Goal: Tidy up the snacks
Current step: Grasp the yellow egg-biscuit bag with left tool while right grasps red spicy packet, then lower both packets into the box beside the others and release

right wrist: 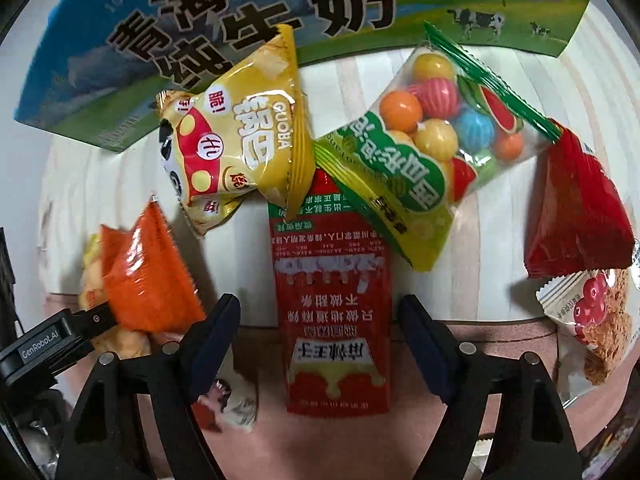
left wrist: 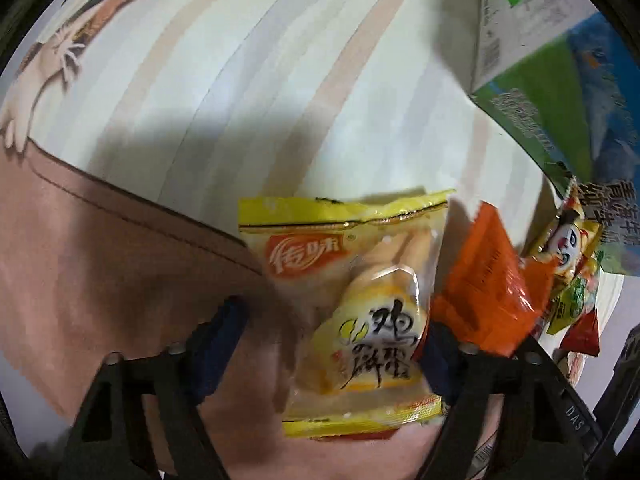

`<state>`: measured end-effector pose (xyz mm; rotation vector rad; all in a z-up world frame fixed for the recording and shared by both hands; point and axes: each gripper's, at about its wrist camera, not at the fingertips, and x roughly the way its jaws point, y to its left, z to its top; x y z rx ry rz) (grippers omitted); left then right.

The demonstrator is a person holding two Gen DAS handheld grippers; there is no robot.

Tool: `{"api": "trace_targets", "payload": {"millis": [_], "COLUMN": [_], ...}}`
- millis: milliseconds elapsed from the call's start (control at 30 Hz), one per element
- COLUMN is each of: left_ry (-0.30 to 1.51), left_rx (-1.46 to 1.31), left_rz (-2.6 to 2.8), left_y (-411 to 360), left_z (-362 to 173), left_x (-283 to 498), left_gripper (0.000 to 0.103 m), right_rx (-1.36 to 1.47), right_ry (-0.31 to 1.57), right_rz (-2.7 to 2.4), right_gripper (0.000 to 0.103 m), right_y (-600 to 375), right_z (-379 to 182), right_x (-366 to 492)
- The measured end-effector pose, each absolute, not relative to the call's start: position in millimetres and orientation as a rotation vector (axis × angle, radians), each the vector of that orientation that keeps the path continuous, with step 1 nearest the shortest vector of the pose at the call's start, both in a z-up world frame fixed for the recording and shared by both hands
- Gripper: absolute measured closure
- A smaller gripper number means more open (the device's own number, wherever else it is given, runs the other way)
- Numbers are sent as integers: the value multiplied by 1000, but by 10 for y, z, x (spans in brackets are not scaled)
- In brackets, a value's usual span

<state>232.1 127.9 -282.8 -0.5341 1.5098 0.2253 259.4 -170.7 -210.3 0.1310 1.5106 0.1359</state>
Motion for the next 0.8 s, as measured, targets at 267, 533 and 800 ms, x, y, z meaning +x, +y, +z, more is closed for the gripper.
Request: {"api": "trace_targets", "payload": {"millis": [267, 533, 800], "left_ry": [1549, 1585, 1549], "left_rx": [-337, -242, -225], "left_rz": [201, 187, 225], "left_y": [1205, 1053, 988], "left_z": [-2805, -2962, -2939], "left_x": [2090, 1727, 1499], "left_gripper": [58, 57, 61], "right_rx": [91, 90, 8], "right_ry": [1562, 1673, 1581], "right_rz": [195, 285, 200], "right_gripper": [52, 38, 53], "right_y": [-1810, -1832, -1715], "right_z": [-2084, -2209, -2266], "right_x": [2289, 1849, 1602]}}
